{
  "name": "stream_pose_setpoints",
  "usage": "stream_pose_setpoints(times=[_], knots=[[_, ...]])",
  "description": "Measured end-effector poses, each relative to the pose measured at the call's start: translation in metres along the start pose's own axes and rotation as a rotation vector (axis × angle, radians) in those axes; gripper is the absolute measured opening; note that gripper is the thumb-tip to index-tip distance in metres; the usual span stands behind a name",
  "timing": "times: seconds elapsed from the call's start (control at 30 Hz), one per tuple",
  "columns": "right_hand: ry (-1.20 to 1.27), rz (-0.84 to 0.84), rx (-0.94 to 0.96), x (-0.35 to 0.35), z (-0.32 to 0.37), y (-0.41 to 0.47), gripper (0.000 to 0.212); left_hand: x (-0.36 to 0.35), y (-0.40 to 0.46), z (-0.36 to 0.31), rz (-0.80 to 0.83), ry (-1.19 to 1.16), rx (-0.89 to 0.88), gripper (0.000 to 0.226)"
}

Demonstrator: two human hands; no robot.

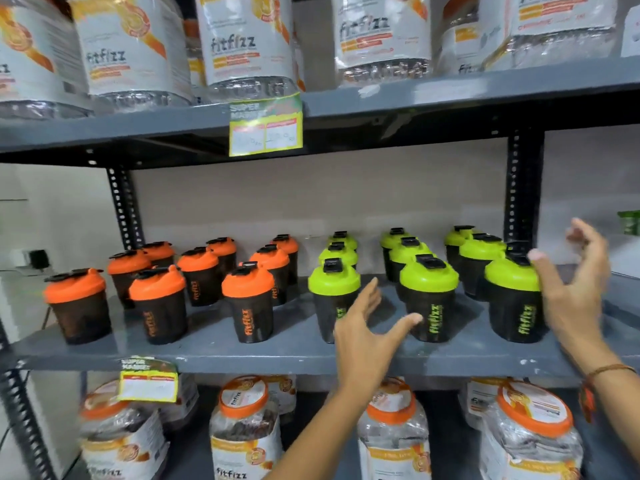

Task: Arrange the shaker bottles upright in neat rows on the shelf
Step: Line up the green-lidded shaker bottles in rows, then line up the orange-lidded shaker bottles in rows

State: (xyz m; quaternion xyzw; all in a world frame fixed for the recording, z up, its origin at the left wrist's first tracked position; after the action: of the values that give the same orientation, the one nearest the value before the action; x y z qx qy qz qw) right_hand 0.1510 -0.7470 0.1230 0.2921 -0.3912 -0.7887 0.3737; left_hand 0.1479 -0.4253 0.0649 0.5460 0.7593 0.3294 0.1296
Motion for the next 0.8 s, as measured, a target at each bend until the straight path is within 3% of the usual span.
stream_pose_setpoints(times=[0.13, 0.3, 0.37, 0.5, 0.57, 0.63, 0.7, 0.8], knots=[[-0.081, -0.062, 0.282, -0.061, 0.096, -0.023, 0.059, 0.072, 0.007, -0.007, -0.134, -0.046, -0.085, 0.063], [-0.023, 0.095, 0.393, -0.176, 0.179, -0.096, 0.051, 0.193, 0.017, 0.006, -0.293, 0.068, -0.189, 0.056], [0.042, 0.223, 0.304, -0.230, 0.190, -0.128, 0.056, 0.246, 0.019, 0.016, -0.357, 0.139, -0.237, 0.067], [0.166, 0.473, -0.114, -0.321, 0.159, -0.192, 0.106, 0.337, 0.028, 0.066, -0.450, 0.195, -0.112, 0.110], [0.098, 0.516, -0.273, -0.344, 0.132, -0.215, 0.129, 0.364, 0.038, 0.102, -0.399, 0.229, 0.047, 0.125], [0.036, 0.551, -0.396, -0.356, 0.112, -0.228, 0.142, 0.376, 0.050, 0.140, -0.235, 0.288, 0.222, 0.134], [0.007, 0.605, -0.482, -0.365, 0.101, -0.233, 0.137, 0.376, 0.059, 0.171, -0.039, 0.304, 0.348, 0.136], [-0.020, 0.691, -0.497, -0.376, 0.098, -0.232, 0.118, 0.370, 0.071, 0.187, 0.125, 0.202, 0.375, 0.124]])
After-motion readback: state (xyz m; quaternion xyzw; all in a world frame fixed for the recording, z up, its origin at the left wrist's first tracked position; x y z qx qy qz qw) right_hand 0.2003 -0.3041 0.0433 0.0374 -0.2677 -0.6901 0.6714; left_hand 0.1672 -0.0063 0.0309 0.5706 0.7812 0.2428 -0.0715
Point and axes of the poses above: each hand's wrist, its own y-axis towards the middle knuckle, its own x-axis out of the back of the hand, z = x × y, the point moved 10 cm from there along y, towards the middle knuckle, and after that the axes turned 5 degrees about y, right-handed, at the moved point
